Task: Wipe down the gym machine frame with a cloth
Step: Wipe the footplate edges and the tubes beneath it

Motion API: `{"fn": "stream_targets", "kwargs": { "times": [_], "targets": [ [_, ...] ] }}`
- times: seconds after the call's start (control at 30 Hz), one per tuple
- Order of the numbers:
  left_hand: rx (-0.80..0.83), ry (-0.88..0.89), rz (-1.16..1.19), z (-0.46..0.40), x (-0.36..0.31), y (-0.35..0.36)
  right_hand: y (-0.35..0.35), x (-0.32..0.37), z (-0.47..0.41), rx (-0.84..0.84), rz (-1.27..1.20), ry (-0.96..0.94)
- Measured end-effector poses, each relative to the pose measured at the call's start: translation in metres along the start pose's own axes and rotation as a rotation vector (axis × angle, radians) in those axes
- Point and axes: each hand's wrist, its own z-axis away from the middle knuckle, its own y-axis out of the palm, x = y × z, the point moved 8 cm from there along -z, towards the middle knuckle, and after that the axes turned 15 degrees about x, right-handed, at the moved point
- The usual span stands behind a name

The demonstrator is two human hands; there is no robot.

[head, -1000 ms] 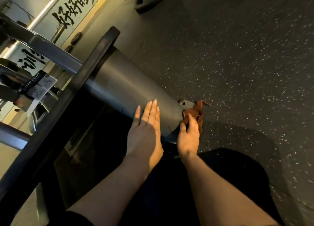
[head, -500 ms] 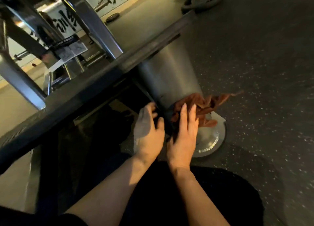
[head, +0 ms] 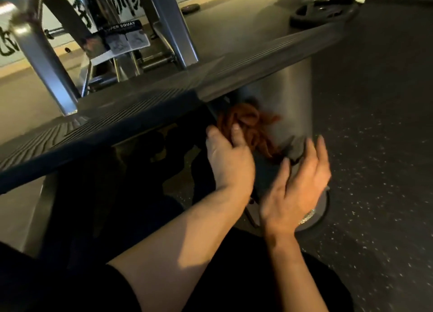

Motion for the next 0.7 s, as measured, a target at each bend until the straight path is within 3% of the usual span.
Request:
{"fn": "stream_targets", "kwargs": {
  "times": [0.07,0.17,0.4,0.47,0.6,0.7],
  "targets": [
    [0.171,0.083,-0.097,0.016,-0.019,0.026,0.013,-0.007,-0.013,0.110,-0.082,0.022],
    [0.348,0.054,-0.166,0.027,-0.003,0.053,0.021,-0.022,-0.009,0.169,-0.245,0.083],
    [0.439,-0.273,0.019,0.032,0.039,0.075,0.010,-0.039,-0.009,0.159,-0.497,0.120],
    [0.398,-0.229,-0.050,0.038,0.029,0.077,0.006,-0.043,-0.011,0.174,-0.595,0.173],
    [0.208,0.043,-0.187,0.046,-0.011,0.067,0.001,-0.043,-0.014,0.201,-0.680,0.218],
    [0.178,0.002,-0.220,0.041,0.007,0.068,0.000,-0.051,-0.006,0.162,-0.676,0.267]
  ]
}}
